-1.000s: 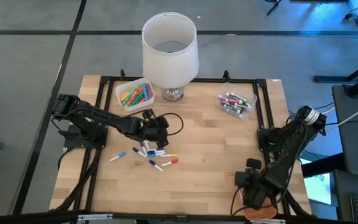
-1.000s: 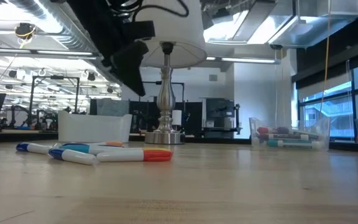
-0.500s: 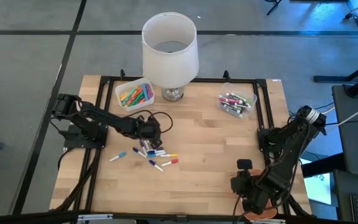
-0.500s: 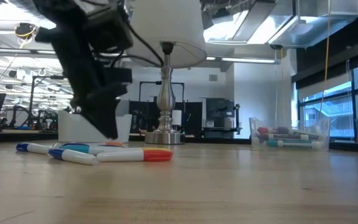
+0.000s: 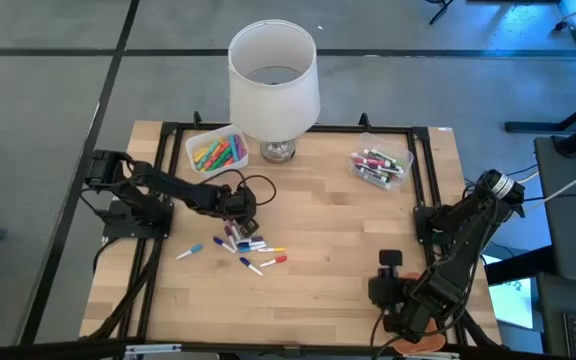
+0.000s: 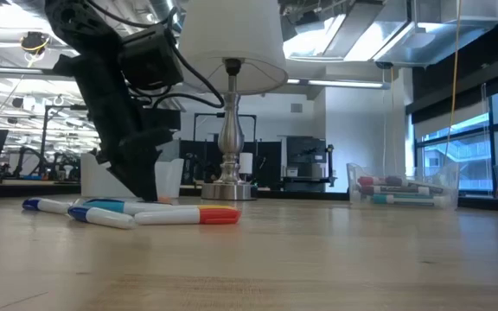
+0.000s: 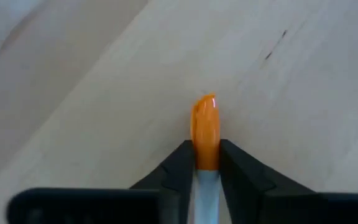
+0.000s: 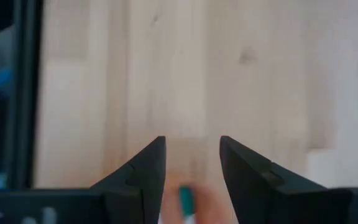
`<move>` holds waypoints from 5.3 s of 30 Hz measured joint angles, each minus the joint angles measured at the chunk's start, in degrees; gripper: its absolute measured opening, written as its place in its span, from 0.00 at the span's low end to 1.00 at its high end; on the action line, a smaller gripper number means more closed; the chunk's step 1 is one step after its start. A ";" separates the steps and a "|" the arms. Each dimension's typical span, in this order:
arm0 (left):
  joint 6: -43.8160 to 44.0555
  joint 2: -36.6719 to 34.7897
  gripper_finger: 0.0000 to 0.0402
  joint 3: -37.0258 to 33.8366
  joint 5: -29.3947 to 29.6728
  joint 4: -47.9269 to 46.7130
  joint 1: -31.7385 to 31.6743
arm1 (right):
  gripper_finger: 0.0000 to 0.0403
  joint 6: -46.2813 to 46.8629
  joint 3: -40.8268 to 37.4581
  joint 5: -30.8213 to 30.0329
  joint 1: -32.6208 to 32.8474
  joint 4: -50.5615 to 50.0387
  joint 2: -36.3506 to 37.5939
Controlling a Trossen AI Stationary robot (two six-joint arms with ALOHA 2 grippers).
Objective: Pick & Place Markers
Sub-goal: Put the light orange mini marker into the orange bin
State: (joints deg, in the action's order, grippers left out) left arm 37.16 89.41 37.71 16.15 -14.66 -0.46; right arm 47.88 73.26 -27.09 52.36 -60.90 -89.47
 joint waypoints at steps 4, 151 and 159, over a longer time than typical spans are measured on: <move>-2.21 0.21 0.08 -0.10 2.09 1.67 -0.82 | 0.37 -1.96 -1.71 -13.23 -3.35 2.26 0.00; -29.39 0.17 0.35 0.03 -3.95 42.15 12.96 | 0.12 26.96 -18.05 25.26 -2.87 7.63 19.42; -30.41 0.22 0.43 2.34 -2.13 41.43 13.24 | 0.27 32.24 -19.82 28.64 -0.64 9.37 19.41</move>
State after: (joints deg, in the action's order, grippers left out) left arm 6.75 89.62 40.05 14.02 26.76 12.78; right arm 80.12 53.44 1.54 51.72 -51.53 -70.06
